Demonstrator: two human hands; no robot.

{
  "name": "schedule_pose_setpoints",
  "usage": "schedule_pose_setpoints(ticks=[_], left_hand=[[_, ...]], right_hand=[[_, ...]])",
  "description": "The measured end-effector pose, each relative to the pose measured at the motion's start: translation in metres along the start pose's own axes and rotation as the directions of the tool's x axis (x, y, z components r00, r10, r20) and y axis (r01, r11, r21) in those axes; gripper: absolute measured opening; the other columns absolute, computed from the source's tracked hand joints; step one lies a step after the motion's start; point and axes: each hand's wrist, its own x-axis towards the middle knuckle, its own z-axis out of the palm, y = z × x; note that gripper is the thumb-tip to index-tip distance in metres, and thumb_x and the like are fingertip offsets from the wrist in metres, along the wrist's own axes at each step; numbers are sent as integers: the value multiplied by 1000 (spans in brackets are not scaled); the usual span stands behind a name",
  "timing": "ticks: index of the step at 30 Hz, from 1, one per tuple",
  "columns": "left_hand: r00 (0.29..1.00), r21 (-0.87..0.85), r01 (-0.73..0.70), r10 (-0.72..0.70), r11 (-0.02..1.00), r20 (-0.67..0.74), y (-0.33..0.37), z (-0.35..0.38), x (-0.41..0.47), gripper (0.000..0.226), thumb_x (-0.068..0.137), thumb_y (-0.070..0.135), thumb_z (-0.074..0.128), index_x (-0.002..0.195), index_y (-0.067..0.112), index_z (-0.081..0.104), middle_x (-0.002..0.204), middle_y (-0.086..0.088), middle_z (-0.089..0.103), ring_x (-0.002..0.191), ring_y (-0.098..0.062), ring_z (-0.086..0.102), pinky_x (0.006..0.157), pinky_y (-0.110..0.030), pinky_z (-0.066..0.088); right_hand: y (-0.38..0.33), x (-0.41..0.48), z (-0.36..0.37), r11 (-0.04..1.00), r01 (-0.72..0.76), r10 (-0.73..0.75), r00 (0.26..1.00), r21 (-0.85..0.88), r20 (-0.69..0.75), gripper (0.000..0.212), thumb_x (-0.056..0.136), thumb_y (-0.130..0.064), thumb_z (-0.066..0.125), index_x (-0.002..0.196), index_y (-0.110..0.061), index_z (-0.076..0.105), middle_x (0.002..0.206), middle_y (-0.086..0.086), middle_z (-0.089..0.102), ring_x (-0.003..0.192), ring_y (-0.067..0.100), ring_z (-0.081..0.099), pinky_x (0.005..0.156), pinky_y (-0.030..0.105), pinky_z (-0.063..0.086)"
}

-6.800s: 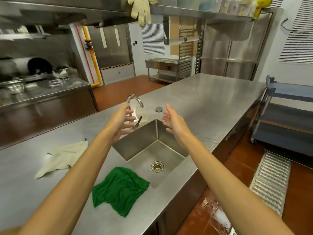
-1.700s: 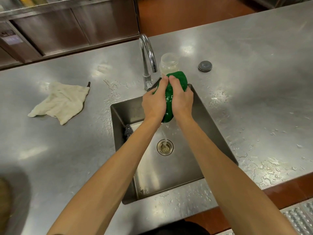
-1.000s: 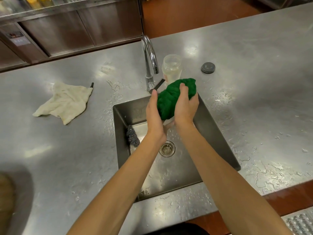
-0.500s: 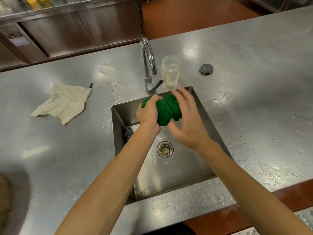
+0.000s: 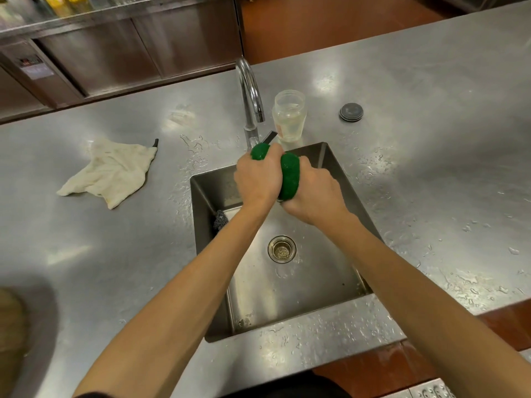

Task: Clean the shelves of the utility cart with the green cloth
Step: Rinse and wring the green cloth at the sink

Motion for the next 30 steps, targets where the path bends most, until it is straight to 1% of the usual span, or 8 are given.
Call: schedule_pose_setpoints(ticks=[3, 9, 14, 18, 22, 25, 28, 30], left_hand=[[986, 109, -165, 161, 980, 39, 0, -2, 3, 24, 77, 34, 64, 60, 19, 58, 62, 2, 59, 66, -16, 61, 63, -31, 50], [935, 205, -347, 321, 915, 149, 1, -8, 13, 29, 81, 27, 67, 56, 19, 53, 52, 7, 50, 48, -3, 51, 52, -17, 39], [884, 248, -452, 393, 857, 251, 3, -12, 16, 33, 81, 24, 67, 55, 23, 46, 48, 10, 43, 45, 1, 46, 46, -9, 33], [860, 323, -502, 425, 802, 281, -1, -12, 17, 22, 80, 36, 67, 74, 19, 55, 62, 8, 52, 57, -4, 51, 57, -17, 40], [953, 172, -260, 224, 950, 203, -13, -18, 15, 78, 70, 57, 81, 130, 24, 44, 105, 9, 60, 98, -7, 63, 83, -23, 53], [981, -23, 6, -1, 1000, 195, -29, -19, 9, 115, 56, 60, 88, 150, 29, 29, 130, 3, 54, 115, -13, 60, 97, -32, 53], [940, -275, 273, -195, 922, 280, -37, -18, 5, 100, 53, 47, 94, 139, 23, 47, 124, 0, 65, 108, -17, 68, 93, -40, 58], [934, -353, 320, -231, 879, 272, -39, -16, 7, 76, 59, 33, 94, 125, 19, 60, 116, -5, 71, 103, -20, 71, 89, -42, 60]], right_hand=[[-2, 0, 3, 997, -15, 10, 998, 81, 65, 52, 71, -58, 65, 107, -24, 53, 89, -5, 63, 81, 20, 62, 71, 36, 54], [-4, 3, 4, 946, -5, -52, 985, 325, 165, 21, 60, -39, 67, 69, -26, 52, 65, -7, 60, 64, 15, 61, 62, 34, 52], [-6, 4, 0, 837, -147, -48, 940, 527, 338, 28, 54, -4, 67, 47, -17, 44, 49, -2, 49, 48, 15, 44, 49, 29, 35], [-7, 5, 8, 815, -192, 8, 947, 546, 321, 28, 57, -1, 70, 48, -14, 46, 52, 1, 51, 51, 16, 45, 52, 31, 37], [-5, 8, 11, 811, -281, 148, 947, 513, 285, 18, 61, -17, 78, 64, -17, 60, 65, 0, 65, 62, 18, 59, 60, 33, 50], [-6, 6, 10, 822, -306, 181, 940, 479, 290, 17, 63, -21, 76, 73, -18, 62, 66, 0, 67, 57, 17, 62, 53, 30, 53], [-7, 3, 11, 828, -294, 111, 920, 478, 375, 17, 62, -13, 73, 76, -15, 63, 69, 3, 66, 56, 17, 62, 50, 28, 52], [-4, 3, 10, 851, -289, 86, 900, 438, 428, 18, 63, -12, 71, 78, -14, 62, 72, 4, 66, 60, 19, 64, 53, 31, 54]])
